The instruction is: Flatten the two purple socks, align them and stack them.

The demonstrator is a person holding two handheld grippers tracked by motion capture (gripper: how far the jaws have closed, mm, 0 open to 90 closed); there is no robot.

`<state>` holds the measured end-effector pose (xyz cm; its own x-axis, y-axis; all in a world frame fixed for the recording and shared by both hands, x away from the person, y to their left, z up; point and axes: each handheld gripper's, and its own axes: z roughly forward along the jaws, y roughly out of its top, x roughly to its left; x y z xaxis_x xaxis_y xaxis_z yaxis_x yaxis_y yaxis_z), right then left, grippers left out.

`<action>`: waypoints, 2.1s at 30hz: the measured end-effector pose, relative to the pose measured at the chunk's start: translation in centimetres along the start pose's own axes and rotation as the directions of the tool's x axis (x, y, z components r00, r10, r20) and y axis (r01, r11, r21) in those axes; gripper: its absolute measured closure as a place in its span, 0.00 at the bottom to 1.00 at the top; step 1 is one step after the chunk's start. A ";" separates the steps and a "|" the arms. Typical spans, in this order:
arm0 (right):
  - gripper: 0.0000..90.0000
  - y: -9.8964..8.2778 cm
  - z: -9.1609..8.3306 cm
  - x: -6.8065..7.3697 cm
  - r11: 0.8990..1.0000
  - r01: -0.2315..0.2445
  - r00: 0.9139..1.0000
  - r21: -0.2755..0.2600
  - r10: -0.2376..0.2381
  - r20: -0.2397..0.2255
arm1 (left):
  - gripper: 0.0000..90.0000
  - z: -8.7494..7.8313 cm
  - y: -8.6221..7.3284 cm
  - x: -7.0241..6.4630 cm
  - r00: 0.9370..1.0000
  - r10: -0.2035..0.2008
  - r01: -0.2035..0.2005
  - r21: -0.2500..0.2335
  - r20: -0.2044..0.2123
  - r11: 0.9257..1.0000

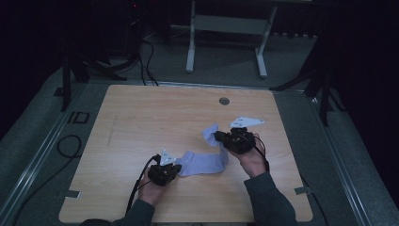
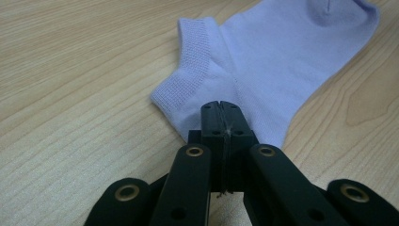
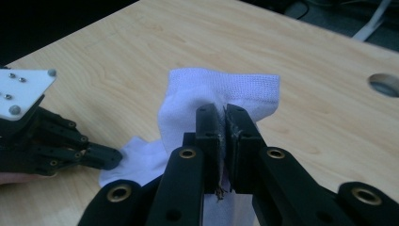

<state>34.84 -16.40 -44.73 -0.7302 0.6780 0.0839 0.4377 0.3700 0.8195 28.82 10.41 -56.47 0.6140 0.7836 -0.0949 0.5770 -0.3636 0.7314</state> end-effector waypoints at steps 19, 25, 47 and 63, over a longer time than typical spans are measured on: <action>0.94 -2.1 4.4 2.7 0.996 -0.039 0.994 0.085 0.048 -0.096 | 0.99 0.0 0.0 0.0 1.000 0.000 0.000 -0.001 0.001 1.000; 0.94 -2.8 6.3 3.4 0.991 -0.056 0.991 0.122 0.070 -0.111 | 0.99 0.0 0.0 0.1 1.000 -0.001 0.001 -0.001 0.003 1.000; 0.94 -4.2 9.2 4.9 0.976 -0.068 0.986 0.205 0.098 -0.136 | 0.97 -0.1 -0.1 -0.1 1.000 0.003 -0.003 -0.002 -0.001 1.000; 0.94 -4.2 9.2 5.0 0.978 -0.066 0.986 0.197 0.094 -0.135 | 0.76 -2.4 0.1 0.7 0.993 -0.054 0.060 -0.058 0.109 0.996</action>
<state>34.22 -8.69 -52.96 -0.7497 0.6181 0.2362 0.5801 0.4422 0.6841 28.05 12.08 -54.83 0.6371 0.7424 -0.2071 0.5806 -0.2856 0.7624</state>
